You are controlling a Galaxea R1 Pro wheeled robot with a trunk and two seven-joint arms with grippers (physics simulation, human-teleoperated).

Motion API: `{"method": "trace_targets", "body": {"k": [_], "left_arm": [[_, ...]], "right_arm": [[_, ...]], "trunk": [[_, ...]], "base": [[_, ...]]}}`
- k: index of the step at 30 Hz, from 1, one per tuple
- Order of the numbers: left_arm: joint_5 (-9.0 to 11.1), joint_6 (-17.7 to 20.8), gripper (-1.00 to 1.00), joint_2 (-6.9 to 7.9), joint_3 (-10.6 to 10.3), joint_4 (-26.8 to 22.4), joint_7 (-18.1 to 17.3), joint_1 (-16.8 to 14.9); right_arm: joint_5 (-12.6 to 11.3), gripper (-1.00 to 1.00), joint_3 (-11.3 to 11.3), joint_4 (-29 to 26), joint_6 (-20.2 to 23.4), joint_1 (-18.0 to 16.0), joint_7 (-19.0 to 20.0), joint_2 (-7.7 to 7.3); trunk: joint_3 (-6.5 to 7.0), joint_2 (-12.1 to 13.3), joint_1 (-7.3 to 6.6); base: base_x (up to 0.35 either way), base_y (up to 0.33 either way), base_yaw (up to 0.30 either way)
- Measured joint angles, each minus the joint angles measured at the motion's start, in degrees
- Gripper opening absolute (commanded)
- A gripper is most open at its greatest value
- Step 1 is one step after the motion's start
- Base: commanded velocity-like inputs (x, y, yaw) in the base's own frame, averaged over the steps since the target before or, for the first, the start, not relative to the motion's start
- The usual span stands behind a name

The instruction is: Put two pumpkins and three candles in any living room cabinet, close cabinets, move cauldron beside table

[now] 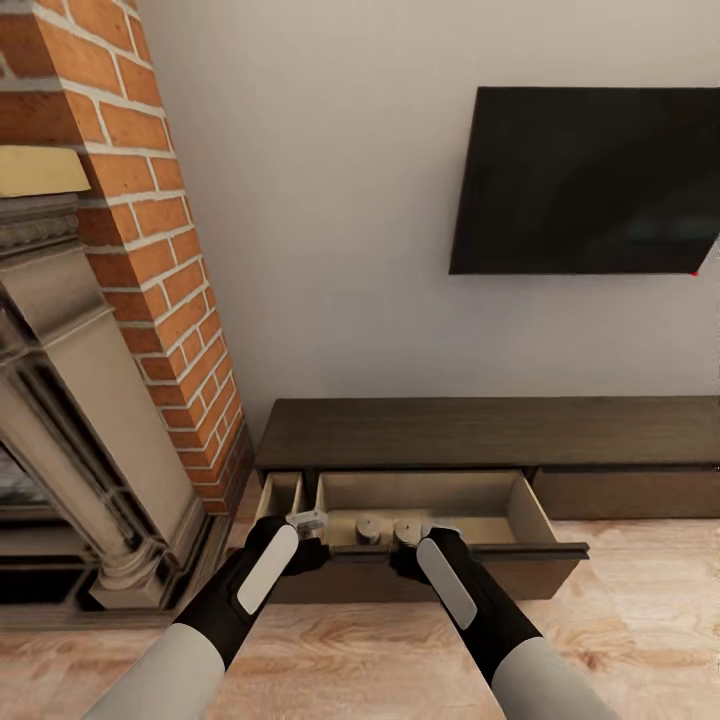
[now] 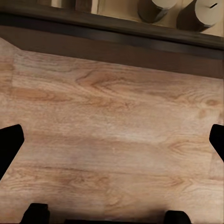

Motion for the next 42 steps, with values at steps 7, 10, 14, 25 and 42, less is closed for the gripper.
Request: {"method": "trace_targets", "body": {"k": [7, 10, 14, 25, 42], "left_arm": [[0.1, 0.1, 1.00, 0.09, -0.1, 0.0, 1.4, 0.0], [0.1, 0.1, 1.00, 0.10, -0.1, 0.0, 1.5, 0.0], [0.1, 0.2, 1.00, 0.10, 0.0, 0.0, 1.5, 0.0], [0.2, 0.2, 1.00, 0.10, 0.0, -0.1, 1.5, 0.0], [0.3, 0.1, 1.00, 0.10, -0.1, -0.1, 1.3, 0.0]], "right_arm": [[0.0, 1.00, 0.0, 0.0, 0.0, 0.0, 0.0, 0.02], [0.0, 1.00, 0.1, 0.0, 0.0, 0.0, 0.0, 0.07], [0.0, 1.00, 0.1, 0.0, 0.0, 0.0, 0.0, 0.09], [0.1, 1.00, 0.2, 0.0, 0.0, 0.0, -0.1, 0.18], [0.1, 1.00, 0.2, 0.0, 0.0, 0.0, -0.1, 0.19]], "trunk": [[0.19, 0.4, -0.22], [0.24, 0.4, -0.22], [0.40, 0.4, -0.25], [0.92, 0.4, -0.26], [1.73, 0.4, -0.25]], "base": [[-0.321, 0.005, 0.032], [-0.327, 0.000, 0.140], [-0.173, 0.000, 0.221], [-0.012, 0.000, 0.251], [-0.049, 0.000, 0.257]]}}
